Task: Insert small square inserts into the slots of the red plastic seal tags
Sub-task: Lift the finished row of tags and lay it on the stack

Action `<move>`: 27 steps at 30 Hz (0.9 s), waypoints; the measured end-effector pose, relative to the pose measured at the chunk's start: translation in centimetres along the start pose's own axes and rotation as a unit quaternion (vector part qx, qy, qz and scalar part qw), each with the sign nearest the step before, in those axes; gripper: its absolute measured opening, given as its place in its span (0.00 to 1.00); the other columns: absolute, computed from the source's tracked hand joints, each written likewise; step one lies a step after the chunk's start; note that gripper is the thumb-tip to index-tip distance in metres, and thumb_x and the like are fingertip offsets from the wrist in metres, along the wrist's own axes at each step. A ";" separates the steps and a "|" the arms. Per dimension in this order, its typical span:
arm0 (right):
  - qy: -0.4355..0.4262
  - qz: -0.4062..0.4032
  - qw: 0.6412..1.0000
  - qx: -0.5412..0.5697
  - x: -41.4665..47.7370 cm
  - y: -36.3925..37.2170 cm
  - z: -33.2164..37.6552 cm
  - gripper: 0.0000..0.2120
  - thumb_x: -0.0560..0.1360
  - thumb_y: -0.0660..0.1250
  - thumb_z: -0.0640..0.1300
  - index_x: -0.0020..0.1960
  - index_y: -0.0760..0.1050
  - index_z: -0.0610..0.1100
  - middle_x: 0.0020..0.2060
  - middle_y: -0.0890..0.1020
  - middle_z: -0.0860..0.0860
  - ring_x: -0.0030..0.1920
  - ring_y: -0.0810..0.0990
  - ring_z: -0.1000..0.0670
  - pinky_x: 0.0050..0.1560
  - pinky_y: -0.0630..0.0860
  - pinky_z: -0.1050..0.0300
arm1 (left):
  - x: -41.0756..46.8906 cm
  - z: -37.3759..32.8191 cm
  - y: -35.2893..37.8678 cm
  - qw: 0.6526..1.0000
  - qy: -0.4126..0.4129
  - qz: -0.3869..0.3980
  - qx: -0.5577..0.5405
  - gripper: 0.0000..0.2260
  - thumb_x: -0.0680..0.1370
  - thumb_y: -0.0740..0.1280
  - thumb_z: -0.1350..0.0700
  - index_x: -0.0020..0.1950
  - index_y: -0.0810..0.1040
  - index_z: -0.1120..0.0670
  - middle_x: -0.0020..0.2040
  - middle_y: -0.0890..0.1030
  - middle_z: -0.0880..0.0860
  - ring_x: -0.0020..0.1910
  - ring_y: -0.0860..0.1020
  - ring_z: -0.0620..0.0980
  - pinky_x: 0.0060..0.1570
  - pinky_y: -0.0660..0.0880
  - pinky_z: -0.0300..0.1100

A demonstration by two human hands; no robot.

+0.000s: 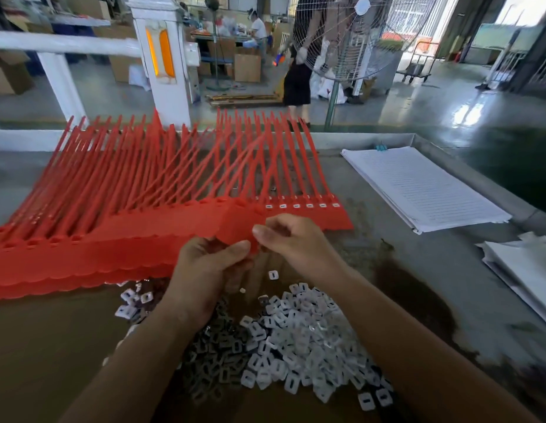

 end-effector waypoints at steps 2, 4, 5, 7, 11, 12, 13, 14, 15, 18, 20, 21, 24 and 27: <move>0.025 -0.032 0.998 0.039 0.0 0.3 -0.4 0.15 0.70 0.70 0.54 0.51 0.71 0.50 0.45 0.78 0.57 0.47 0.78 0.58 0.48 0.74 0.62 | 0.1 0.2 -0.1 1.000 -0.010 -0.001 0.000 0.14 0.64 0.70 0.59 0.41 0.77 0.69 0.39 0.76 0.68 0.39 0.70 0.62 0.38 0.65 0.51; 0.046 -0.049 0.995 0.079 0.1 0.5 -0.7 0.15 0.69 0.72 0.50 0.52 0.71 0.49 0.47 0.79 0.54 0.48 0.79 0.56 0.48 0.76 0.59 | 0.0 0.4 -0.1 1.000 -0.026 0.003 0.014 0.16 0.63 0.70 0.58 0.44 0.77 0.69 0.39 0.78 0.68 0.37 0.73 0.61 0.40 0.68 0.52; 0.047 -0.059 0.992 0.096 0.1 0.5 -0.7 0.14 0.69 0.72 0.47 0.52 0.71 0.49 0.47 0.79 0.54 0.47 0.79 0.56 0.47 0.77 0.61 | 0.0 0.5 -0.1 0.999 -0.035 0.005 0.026 0.15 0.63 0.70 0.58 0.44 0.78 0.67 0.38 0.79 0.65 0.35 0.75 0.58 0.38 0.70 0.49; 0.037 -0.085 0.988 0.121 0.2 0.3 -0.5 0.12 0.70 0.72 0.43 0.50 0.71 0.50 0.47 0.79 0.53 0.46 0.79 0.57 0.44 0.76 0.64 | 0.0 0.6 0.1 0.998 -0.055 0.010 0.030 0.11 0.63 0.70 0.58 0.42 0.81 0.63 0.37 0.82 0.59 0.34 0.78 0.54 0.38 0.73 0.45; -0.005 -0.120 0.984 0.133 0.3 -1.6 0.0 0.12 0.72 0.69 0.36 0.51 0.71 0.47 0.44 0.79 0.52 0.44 0.79 0.55 0.40 0.76 0.65 | 0.5 -0.1 -0.7 0.989 -0.068 -0.046 -0.127 0.05 0.65 0.67 0.58 0.34 0.81 0.58 0.34 0.82 0.53 0.33 0.81 0.48 0.34 0.80 0.41; -0.008 -0.126 0.983 0.134 0.2 -2.4 0.0 0.11 0.72 0.68 0.35 0.50 0.71 0.47 0.43 0.79 0.52 0.42 0.79 0.56 0.38 0.76 0.67 | 0.8 -0.4 -1.4 0.981 -0.063 -0.080 -0.167 0.05 0.67 0.67 0.58 0.33 0.80 0.56 0.32 0.82 0.51 0.31 0.81 0.46 0.35 0.80 0.40; -0.007 -0.132 0.982 0.132 0.1 -3.3 0.0 0.11 0.73 0.67 0.34 0.49 0.71 0.48 0.43 0.79 0.52 0.41 0.79 0.56 0.36 0.75 0.68 | 0.9 -0.8 -2.2 0.971 -0.057 -0.116 -0.201 0.06 0.70 0.66 0.58 0.34 0.79 0.55 0.30 0.81 0.49 0.30 0.80 0.44 0.35 0.80 0.40; -0.006 -0.136 0.982 0.128 0.0 -4.2 -0.2 0.11 0.73 0.66 0.33 0.48 0.71 0.49 0.42 0.78 0.52 0.40 0.78 0.56 0.35 0.75 0.68 | 1.2 -1.0 -3.1 0.962 -0.047 -0.150 -0.224 0.07 0.73 0.64 0.58 0.36 0.77 0.54 0.29 0.80 0.48 0.29 0.80 0.43 0.34 0.80 0.39; -0.004 -0.142 0.982 0.122 -0.1 -5.1 -0.3 0.12 0.73 0.65 0.32 0.46 0.71 0.49 0.41 0.78 0.52 0.39 0.77 0.56 0.34 0.74 0.69 | 1.3 -1.3 -4.0 0.953 -0.036 -0.180 -0.242 0.08 0.76 0.62 0.58 0.37 0.75 0.53 0.27 0.80 0.47 0.28 0.79 0.42 0.33 0.79 0.38; 0.008 -0.161 0.981 0.107 -0.2 -7.5 -1.1 0.10 0.73 0.64 0.29 0.47 0.72 0.43 0.43 0.77 0.47 0.40 0.76 0.53 0.35 0.74 0.70 | 1.7 -1.6 -5.8 0.955 -0.003 -0.222 -0.196 0.10 0.77 0.61 0.64 0.37 0.72 0.52 0.27 0.79 0.45 0.27 0.79 0.40 0.27 0.77 0.35; 0.019 -0.168 0.982 0.090 -0.2 -8.6 -1.6 0.11 0.72 0.64 0.28 0.50 0.72 0.41 0.44 0.77 0.43 0.44 0.76 0.50 0.41 0.74 0.64 | 1.8 -1.3 -5.6 0.969 -0.003 -0.212 -0.126 0.12 0.75 0.60 0.67 0.37 0.72 0.53 0.25 0.79 0.45 0.26 0.78 0.40 0.25 0.75 0.35; 0.023 -0.171 0.982 0.081 -0.2 -9.1 -1.8 0.11 0.72 0.63 0.27 0.50 0.72 0.40 0.43 0.77 0.44 0.44 0.76 0.49 0.43 0.74 0.62 | 1.7 -1.2 -5.2 0.975 -0.011 -0.200 -0.096 0.12 0.75 0.60 0.68 0.37 0.72 0.53 0.24 0.78 0.45 0.24 0.78 0.41 0.24 0.75 0.35; 0.043 -0.185 0.980 0.056 -0.3 -10.3 -2.6 0.12 0.72 0.63 0.26 0.50 0.72 0.39 0.37 0.77 0.49 0.38 0.76 0.53 0.33 0.74 0.69 | 1.8 -0.6 -4.6 0.986 -0.027 -0.166 0.002 0.15 0.74 0.61 0.67 0.36 0.80 0.50 0.25 0.79 0.47 0.24 0.79 0.45 0.22 0.75 0.40; 0.087 -0.181 0.979 0.026 -0.5 -11.3 -4.0 0.12 0.72 0.63 0.26 0.51 0.72 0.38 0.36 0.76 0.49 0.36 0.75 0.53 0.27 0.72 0.71 | 1.7 -0.4 -4.3 0.960 0.042 -0.158 0.228 0.11 0.72 0.67 0.65 0.49 0.81 0.51 0.28 0.79 0.45 0.26 0.77 0.42 0.27 0.75 0.36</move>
Point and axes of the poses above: each hand's wrist, its own x-axis towards the middle knuckle, its own y-axis out of the palm, z = x × y, the point moved 3 cm from there along x, towards the middle knuckle
